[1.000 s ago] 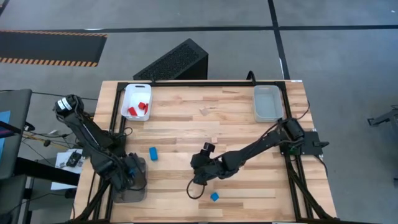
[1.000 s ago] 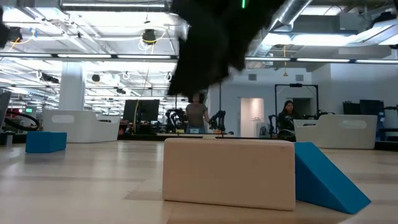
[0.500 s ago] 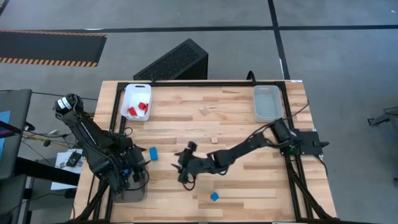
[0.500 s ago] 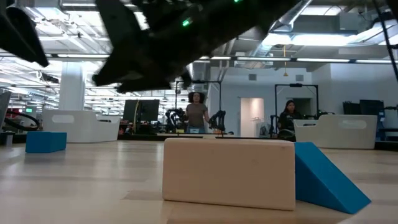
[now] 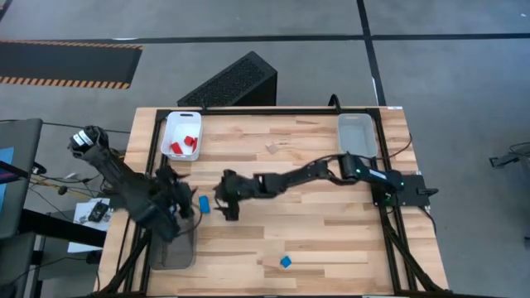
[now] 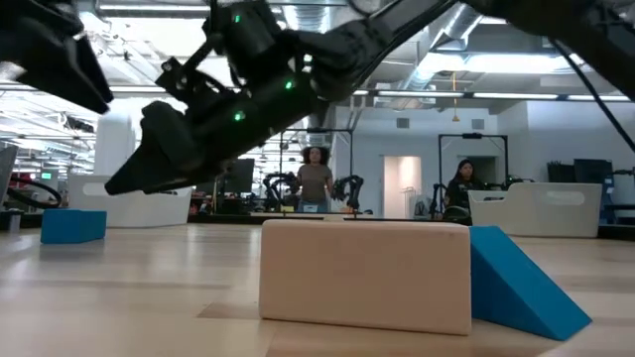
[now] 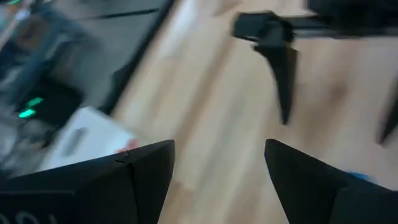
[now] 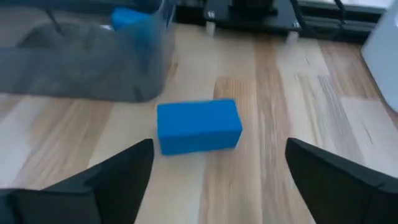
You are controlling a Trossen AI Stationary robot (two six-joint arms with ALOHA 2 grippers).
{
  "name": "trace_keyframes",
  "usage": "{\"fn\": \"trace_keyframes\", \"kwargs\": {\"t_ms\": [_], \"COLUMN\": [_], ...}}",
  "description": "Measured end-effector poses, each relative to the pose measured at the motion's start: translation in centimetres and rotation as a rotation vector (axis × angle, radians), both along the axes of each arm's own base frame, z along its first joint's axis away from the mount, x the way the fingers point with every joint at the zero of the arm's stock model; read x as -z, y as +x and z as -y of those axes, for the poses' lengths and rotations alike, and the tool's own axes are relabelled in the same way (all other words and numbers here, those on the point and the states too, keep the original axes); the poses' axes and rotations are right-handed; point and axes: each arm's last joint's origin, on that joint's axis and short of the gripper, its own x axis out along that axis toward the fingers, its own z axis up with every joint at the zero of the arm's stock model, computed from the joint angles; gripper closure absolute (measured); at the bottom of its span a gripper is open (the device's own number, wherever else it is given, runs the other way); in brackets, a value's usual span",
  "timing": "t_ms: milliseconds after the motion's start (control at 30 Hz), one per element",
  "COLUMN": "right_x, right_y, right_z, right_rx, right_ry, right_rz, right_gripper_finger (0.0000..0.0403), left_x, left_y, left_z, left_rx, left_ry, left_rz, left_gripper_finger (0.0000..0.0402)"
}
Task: Sort & place blocks by color
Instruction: Put the top blue block into the black bin
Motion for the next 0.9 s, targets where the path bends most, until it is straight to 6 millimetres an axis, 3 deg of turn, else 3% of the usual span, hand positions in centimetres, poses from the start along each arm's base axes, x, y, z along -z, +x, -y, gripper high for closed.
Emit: {"fn": "trace_keyframes", "kwargs": {"t_ms": [100,167,333,433,600,900], "right_x": [-0.4,-0.8,-1.0,-1.6,0.0,0.3], "right_y": [0.7,0.9,1.0,1.2,1.6,2.7], "right_z": [2.1,3.1,4.8,4.8,4.4,4.0], "right_rx": [-0.056,-0.097,-0.159,-0.168,-0.183,-0.224], "right_ry": [0.020,0.059,0.073,0.061,0.104,0.027], "right_rz": [0.015,0.008,0.041,0.111,0.127,0.129], "right_gripper_finger": [0.0008,0.0011,0.0018,0.0011,0.0004,0.0003], "left_x": [-0.5,-0.8,-2.1,-2.8,-3.5,-3.5], "left_y": [0.2,0.0,-1.0,-1.4,-1.8,-0.4], "left_z": [-1.8,-2.6,-4.0,-4.6,-5.0,-4.1], "left_rx": [-0.120,-0.196,-0.280,-0.302,-0.320,-0.265], "left_ry": [-0.043,-0.113,-0.175,-0.187,-0.263,-0.308], "left_rz": [-0.048,-0.066,0.099,0.218,0.329,0.405], "left_gripper_finger": [0.0163,0.0164,0.0164,0.0164,0.0164,0.0164]}}
